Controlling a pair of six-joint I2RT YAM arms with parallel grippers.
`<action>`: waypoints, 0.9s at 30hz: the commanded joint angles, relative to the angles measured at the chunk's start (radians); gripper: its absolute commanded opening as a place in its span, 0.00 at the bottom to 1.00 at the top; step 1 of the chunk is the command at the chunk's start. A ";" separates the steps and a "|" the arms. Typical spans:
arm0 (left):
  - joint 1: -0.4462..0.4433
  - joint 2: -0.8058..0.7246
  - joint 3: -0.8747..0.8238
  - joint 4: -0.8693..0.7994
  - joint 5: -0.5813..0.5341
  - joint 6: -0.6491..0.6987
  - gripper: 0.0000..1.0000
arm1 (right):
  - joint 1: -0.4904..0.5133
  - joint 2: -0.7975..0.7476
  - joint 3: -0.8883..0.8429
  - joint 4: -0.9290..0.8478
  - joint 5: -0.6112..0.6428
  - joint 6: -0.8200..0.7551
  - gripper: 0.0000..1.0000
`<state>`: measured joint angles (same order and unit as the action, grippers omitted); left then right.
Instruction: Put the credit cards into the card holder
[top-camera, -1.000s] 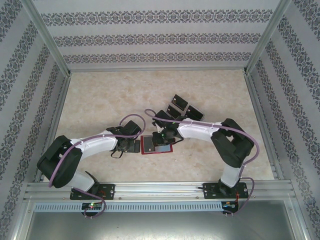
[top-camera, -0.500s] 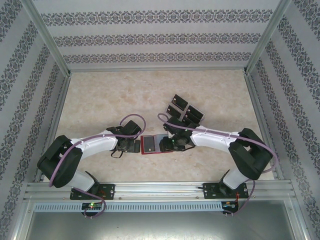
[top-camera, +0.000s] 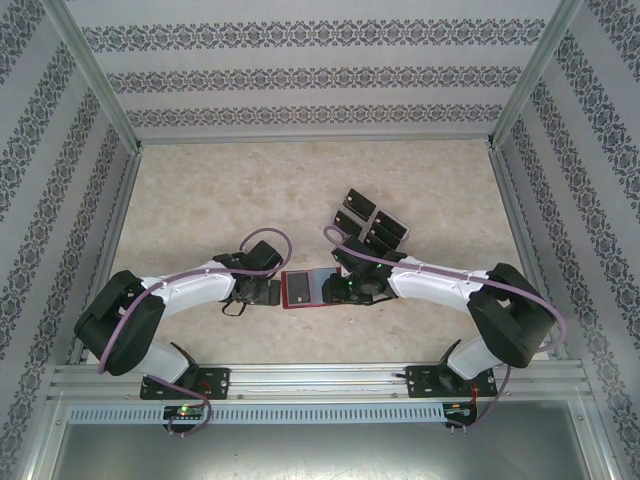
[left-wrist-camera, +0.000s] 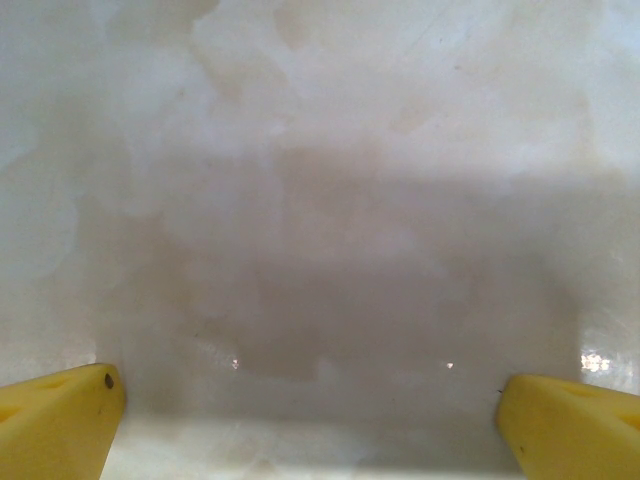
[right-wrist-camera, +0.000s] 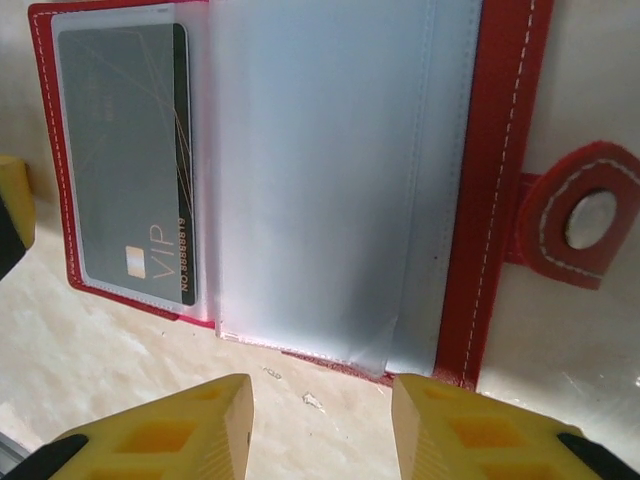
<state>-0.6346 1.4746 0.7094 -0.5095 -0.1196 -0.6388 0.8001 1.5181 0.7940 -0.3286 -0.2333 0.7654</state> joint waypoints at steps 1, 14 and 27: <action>-0.008 0.032 -0.011 0.052 0.017 0.007 1.00 | -0.004 0.025 -0.004 0.025 -0.009 0.020 0.41; -0.007 0.030 -0.021 0.063 0.018 0.005 1.00 | 0.003 0.059 -0.009 0.047 -0.014 0.028 0.36; -0.007 0.029 -0.028 0.069 0.019 0.000 1.00 | 0.004 0.091 0.005 0.056 -0.018 0.025 0.23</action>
<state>-0.6346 1.4746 0.7094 -0.5087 -0.1192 -0.6388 0.8009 1.5940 0.7933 -0.2787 -0.2451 0.7876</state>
